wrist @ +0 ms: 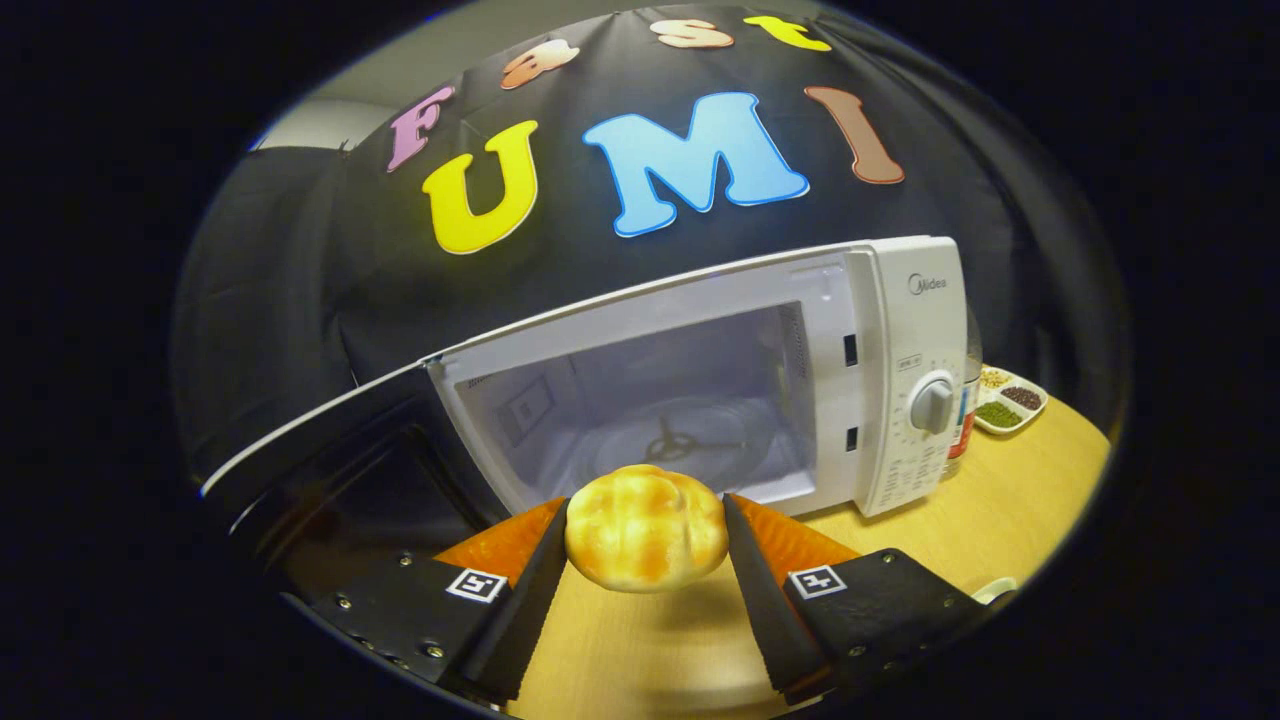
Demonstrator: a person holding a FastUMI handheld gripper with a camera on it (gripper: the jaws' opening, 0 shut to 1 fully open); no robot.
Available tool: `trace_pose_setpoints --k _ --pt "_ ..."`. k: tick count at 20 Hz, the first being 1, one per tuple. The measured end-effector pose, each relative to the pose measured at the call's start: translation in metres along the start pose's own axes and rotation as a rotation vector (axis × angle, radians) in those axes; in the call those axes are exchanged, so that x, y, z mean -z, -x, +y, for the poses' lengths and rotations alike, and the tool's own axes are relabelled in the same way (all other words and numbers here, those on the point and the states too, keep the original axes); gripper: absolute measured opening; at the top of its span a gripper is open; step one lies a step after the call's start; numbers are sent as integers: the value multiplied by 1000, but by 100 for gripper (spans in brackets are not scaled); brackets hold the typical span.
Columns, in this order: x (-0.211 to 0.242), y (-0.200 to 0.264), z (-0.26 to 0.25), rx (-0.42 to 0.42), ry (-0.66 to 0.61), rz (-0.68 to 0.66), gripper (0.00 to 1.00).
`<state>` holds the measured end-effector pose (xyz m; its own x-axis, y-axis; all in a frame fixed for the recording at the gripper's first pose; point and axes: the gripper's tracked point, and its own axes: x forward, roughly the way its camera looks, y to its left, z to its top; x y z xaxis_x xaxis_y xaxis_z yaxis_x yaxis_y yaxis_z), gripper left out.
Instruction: Open the microwave, put the food inside, and close the microwave door.
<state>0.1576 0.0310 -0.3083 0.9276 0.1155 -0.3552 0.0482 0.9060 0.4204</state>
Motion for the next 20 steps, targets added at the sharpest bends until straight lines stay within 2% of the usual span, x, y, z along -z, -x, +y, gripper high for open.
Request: trace_pose_setpoints --k 2,5,11,13,16,19,20 --pt "-4 -24 5 -17 -70 -20 87" --pt "-17 -57 -2 22 -132 -95 87" --pt "6 -108 -12 64 -230 -103 89" --pt "20 -121 -18 62 -265 -80 89" --pt "15 -128 -26 73 -266 -122 89" --pt "10 -133 -22 27 -300 -140 89" --pt "9 -134 -24 38 -298 -143 91"
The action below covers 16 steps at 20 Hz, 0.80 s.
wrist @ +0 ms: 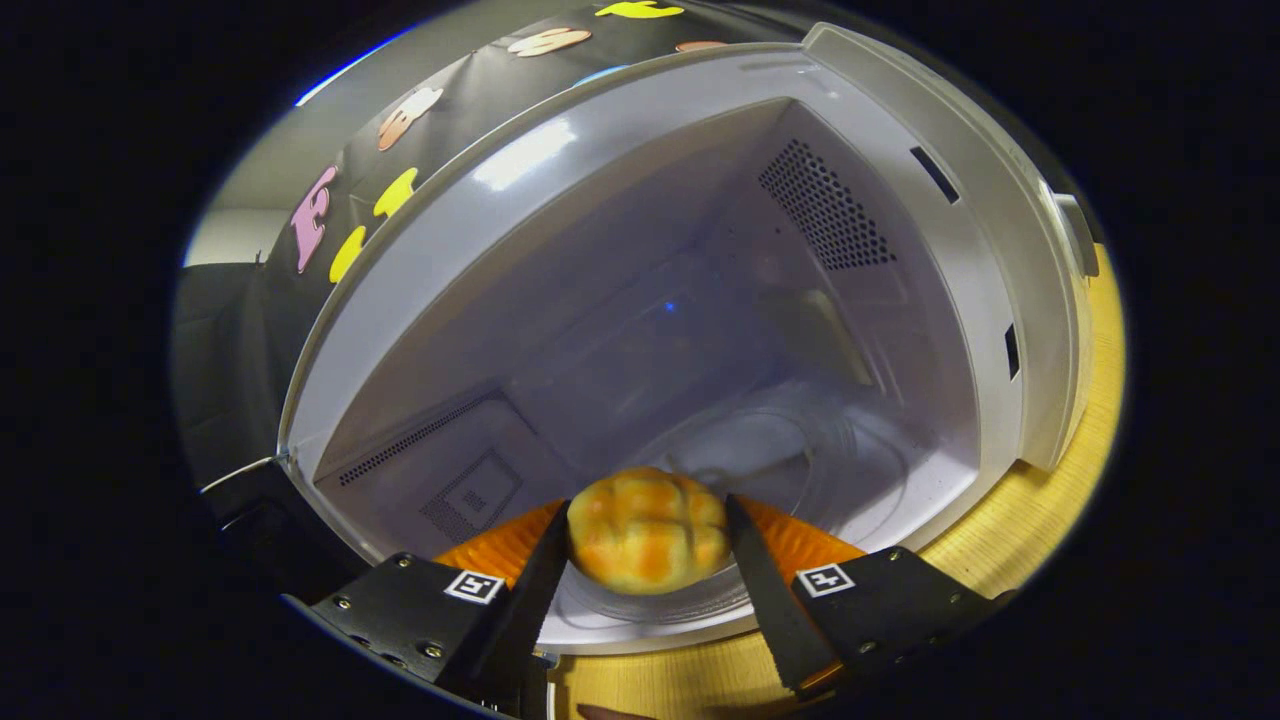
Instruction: Open the microwave, put the food inside, and close the microwave door.
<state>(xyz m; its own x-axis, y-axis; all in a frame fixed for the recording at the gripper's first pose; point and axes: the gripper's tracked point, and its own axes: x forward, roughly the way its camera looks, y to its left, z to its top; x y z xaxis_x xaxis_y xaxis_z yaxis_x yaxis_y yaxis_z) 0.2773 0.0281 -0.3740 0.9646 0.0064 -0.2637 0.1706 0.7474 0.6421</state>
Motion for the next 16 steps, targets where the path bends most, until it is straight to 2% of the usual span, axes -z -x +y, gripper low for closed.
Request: trace_pose_setpoints --k 5,11,14,16 --pt "1 0 1 1 17 -11 97" --pt "-1 3 0 21 23 -17 97" --pt "-17 7 -2 61 139 -104 97" --pt "-21 13 10 27 160 -141 97"
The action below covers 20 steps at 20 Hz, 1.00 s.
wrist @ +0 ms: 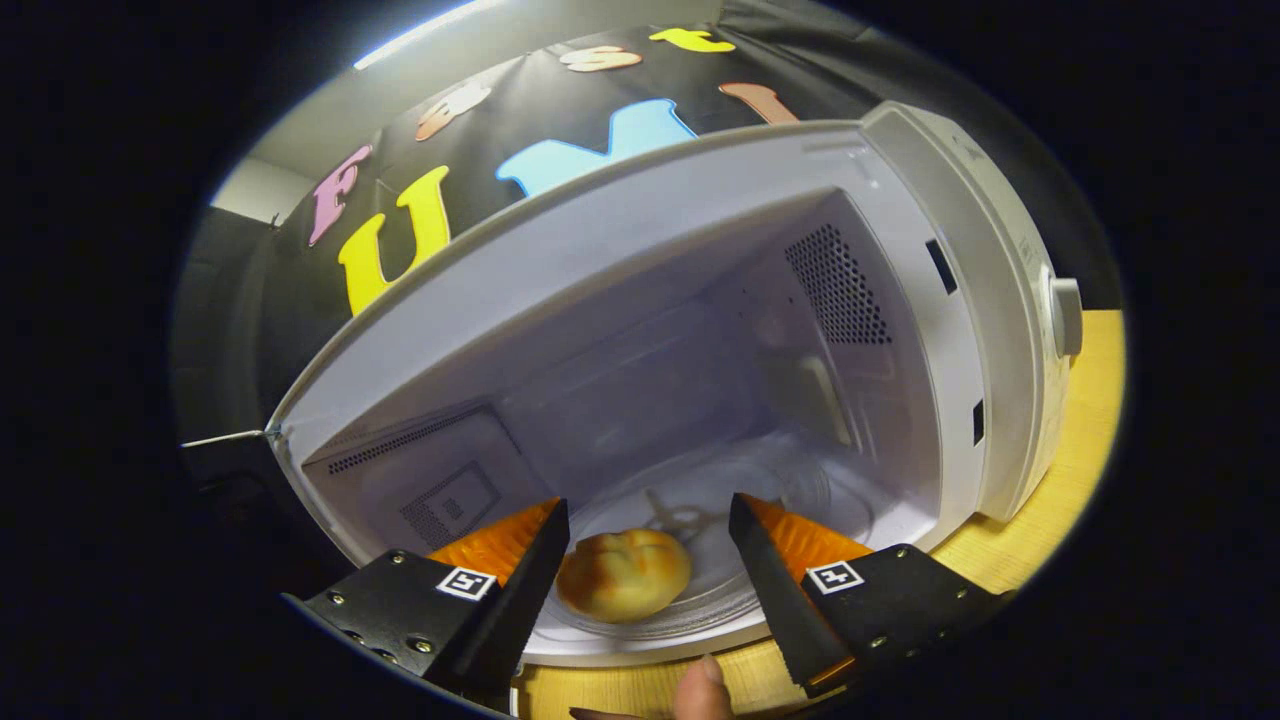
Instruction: Open the microwave, put the food inside, and close the microwave door.
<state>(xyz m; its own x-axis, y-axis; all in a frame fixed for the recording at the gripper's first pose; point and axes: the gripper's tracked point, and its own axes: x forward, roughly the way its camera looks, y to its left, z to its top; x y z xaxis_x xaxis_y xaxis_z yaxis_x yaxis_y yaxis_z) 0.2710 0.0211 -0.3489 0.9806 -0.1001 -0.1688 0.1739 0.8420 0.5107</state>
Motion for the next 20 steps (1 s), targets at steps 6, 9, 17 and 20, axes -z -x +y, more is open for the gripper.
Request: trace_pose_setpoints --k 6,9,17,20 --pt "-28 24 18 -22 70 -52 97" --pt "-39 55 44 -92 104 -7 97" --pt "-107 214 103 -392 189 -37 95" --pt "-146 294 132 -523 235 -159 91"
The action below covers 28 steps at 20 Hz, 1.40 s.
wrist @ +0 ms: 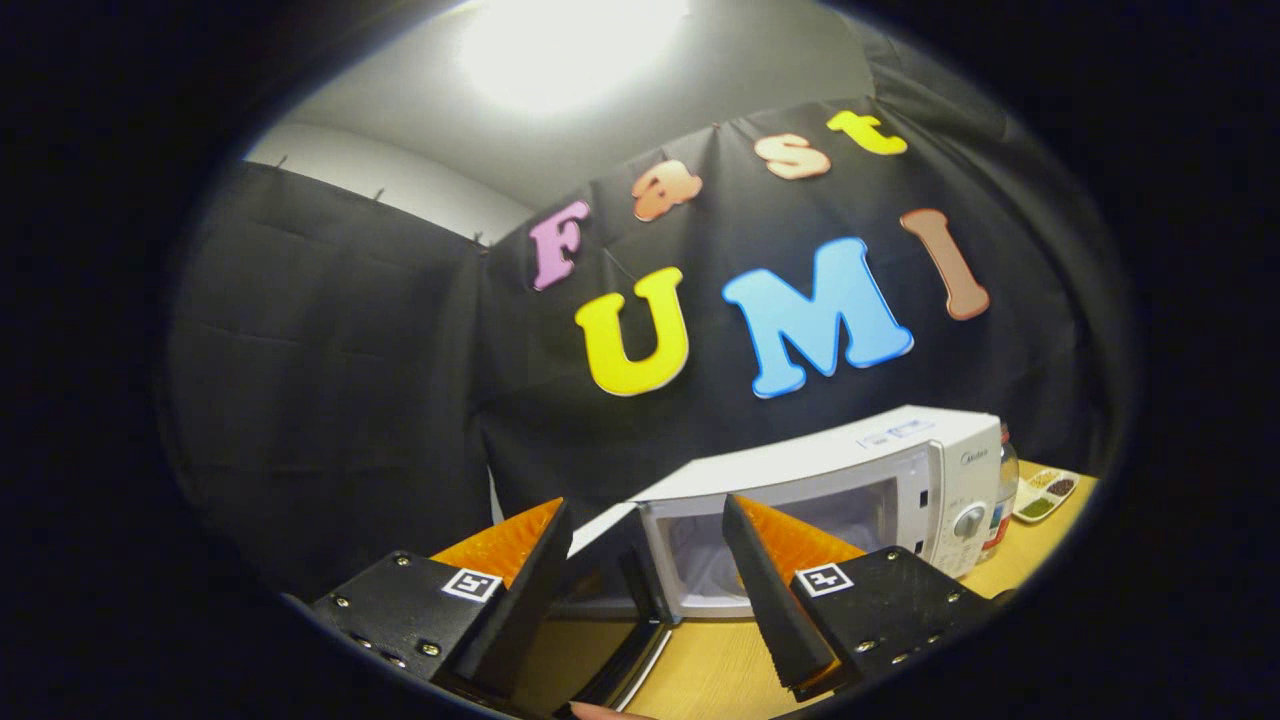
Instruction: Open the microwave, put the food inside, and close the microwave door.
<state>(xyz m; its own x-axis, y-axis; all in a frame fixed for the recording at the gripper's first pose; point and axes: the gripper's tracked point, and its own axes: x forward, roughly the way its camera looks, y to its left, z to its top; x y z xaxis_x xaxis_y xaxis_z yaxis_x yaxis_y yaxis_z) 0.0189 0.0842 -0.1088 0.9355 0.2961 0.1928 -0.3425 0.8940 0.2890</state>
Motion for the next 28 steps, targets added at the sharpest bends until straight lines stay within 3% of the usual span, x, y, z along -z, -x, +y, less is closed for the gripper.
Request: trace_pose_setpoints --k 3,7,8,9,10,13,14,17,20,22,28 --pt "-18 45 65 -171 72 -59 91" --pt "19 79 143 -438 84 80 91" --pt "33 84 157 -484 80 126 85" --pt "44 92 162 -508 88 157 68" --pt "53 93 160 -490 104 169 65" --pt "93 94 168 -502 124 252 43" --pt "109 95 171 -513 118 295 43" --pt "156 91 155 -451 151 394 20" --pt "190 82 132 -393 174 458 20" --pt "207 85 134 -378 206 468 6" --pt "204 92 108 -251 195 450 5"
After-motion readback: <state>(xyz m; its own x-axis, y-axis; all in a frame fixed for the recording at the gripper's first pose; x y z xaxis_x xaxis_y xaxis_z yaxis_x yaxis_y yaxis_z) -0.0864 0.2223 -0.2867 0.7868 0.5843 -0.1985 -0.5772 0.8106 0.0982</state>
